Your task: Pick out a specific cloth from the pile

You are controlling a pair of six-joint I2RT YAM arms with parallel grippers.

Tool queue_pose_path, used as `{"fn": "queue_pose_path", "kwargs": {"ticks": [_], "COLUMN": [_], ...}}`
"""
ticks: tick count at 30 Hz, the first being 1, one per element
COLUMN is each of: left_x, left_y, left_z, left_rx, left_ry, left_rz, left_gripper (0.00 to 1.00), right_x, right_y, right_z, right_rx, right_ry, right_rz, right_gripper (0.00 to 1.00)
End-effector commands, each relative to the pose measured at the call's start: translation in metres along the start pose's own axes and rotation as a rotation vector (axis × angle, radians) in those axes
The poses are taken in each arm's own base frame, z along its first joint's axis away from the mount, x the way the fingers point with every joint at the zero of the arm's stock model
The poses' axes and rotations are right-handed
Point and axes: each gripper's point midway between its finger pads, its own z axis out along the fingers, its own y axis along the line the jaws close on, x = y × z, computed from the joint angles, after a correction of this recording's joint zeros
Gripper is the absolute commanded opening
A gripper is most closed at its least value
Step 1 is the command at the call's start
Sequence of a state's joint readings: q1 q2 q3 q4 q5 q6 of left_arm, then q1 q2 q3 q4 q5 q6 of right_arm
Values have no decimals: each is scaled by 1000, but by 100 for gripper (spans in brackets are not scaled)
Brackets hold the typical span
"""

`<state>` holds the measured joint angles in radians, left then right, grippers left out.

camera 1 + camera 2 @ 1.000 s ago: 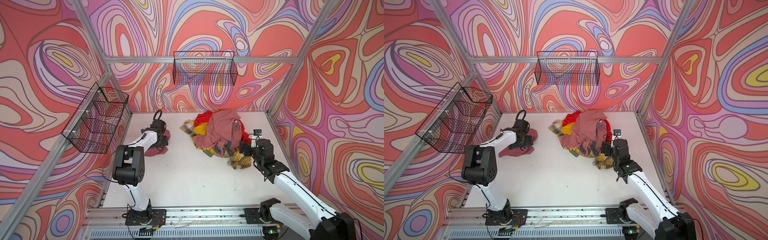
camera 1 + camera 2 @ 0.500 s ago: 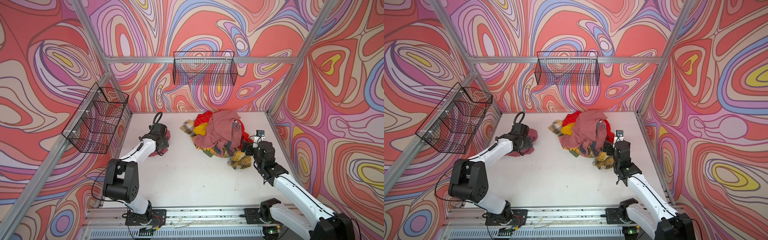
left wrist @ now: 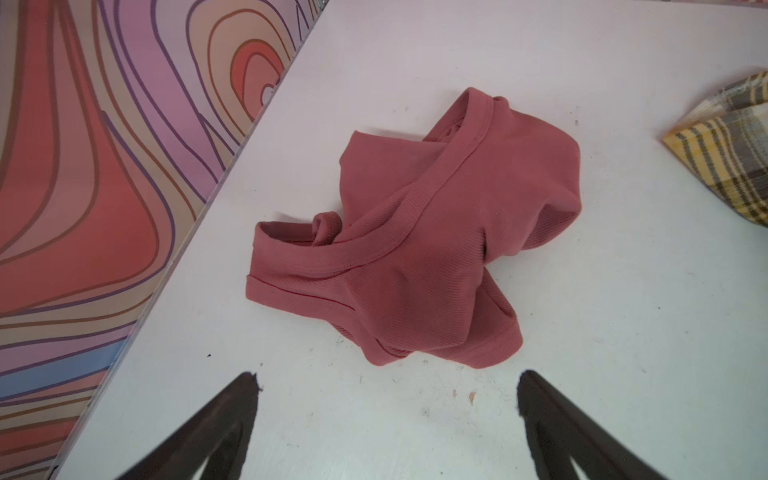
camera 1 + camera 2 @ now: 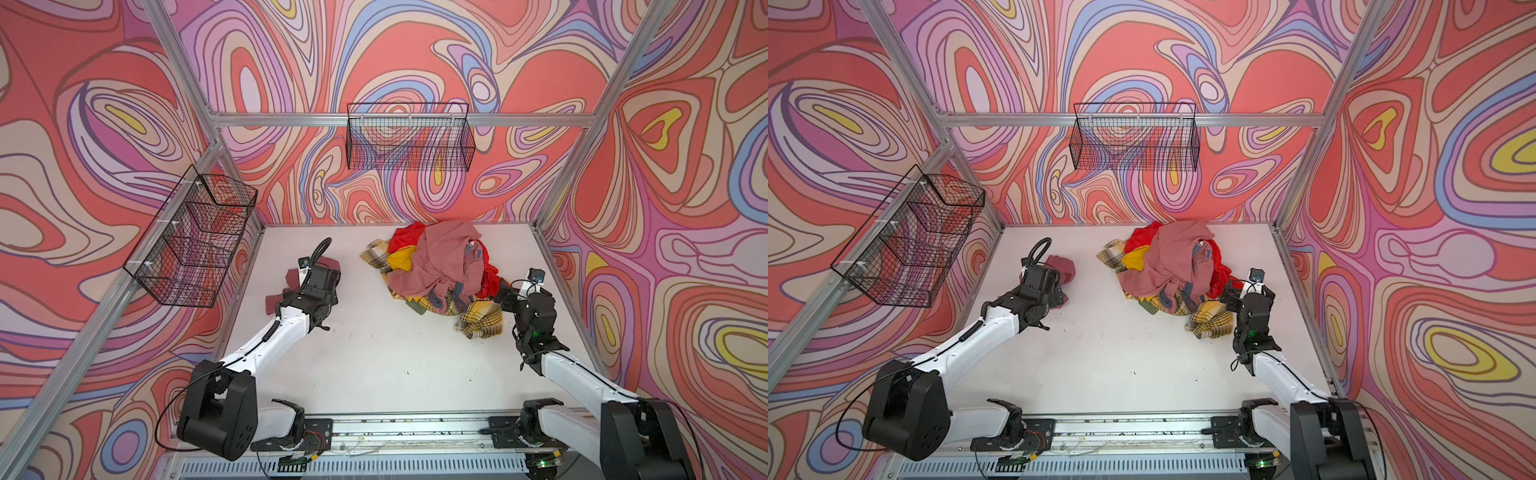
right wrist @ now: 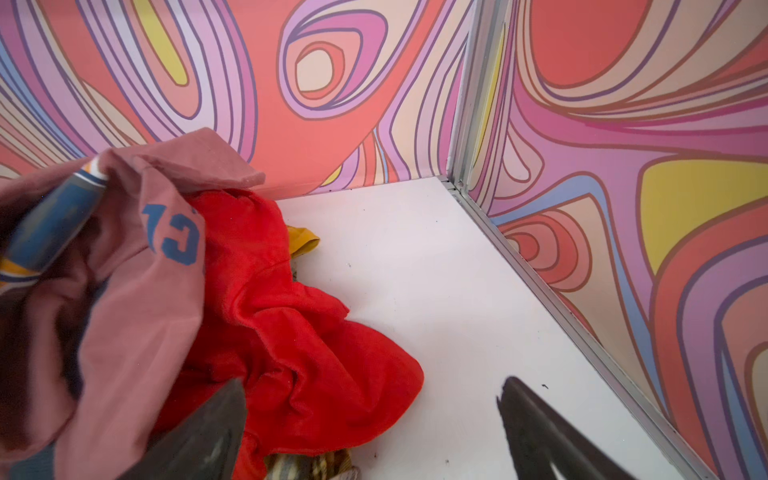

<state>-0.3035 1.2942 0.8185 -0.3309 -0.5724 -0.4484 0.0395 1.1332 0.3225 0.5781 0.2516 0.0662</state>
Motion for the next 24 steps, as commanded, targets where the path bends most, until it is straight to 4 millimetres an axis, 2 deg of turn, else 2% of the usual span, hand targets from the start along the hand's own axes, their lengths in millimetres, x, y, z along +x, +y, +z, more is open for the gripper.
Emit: {"fn": "queue_pose_path", "kwargs": {"ticks": [1, 5, 12, 15, 16, 18, 19, 24], "left_x": [-12, -5, -7, -14, -19, -33, -24, -23], "left_y": [9, 14, 22, 24, 25, 29, 34, 29], "left_z": [-6, -8, -7, -8, -8, -9, -3, 8], "left_rx": [-23, -16, -48, -57, -70, -112, -155, -163], "left_ry": [-100, -120, -194, -264, -303, -391, -418, -605], "left_rz": [-11, -7, 1, -6, -1, 4, 41, 16], "left_gripper": [100, 100, 100, 100, 100, 100, 100, 100], "right_x": [-8, 12, 22, 34, 43, 44, 47, 51], "right_y": [7, 15, 12, 14, 16, 19, 17, 20], "right_z": [5, 17, 32, 42, 46, 50, 54, 80], "right_rx": [-56, -100, -74, -77, -87, -95, -76, -55], "right_ry": [-89, -56, -109, -103, -90, -87, -45, 42], "right_rz": [33, 24, 2, 6, -2, -8, -6, -24], "right_gripper": [98, 98, 97, 97, 97, 97, 97, 98]}}
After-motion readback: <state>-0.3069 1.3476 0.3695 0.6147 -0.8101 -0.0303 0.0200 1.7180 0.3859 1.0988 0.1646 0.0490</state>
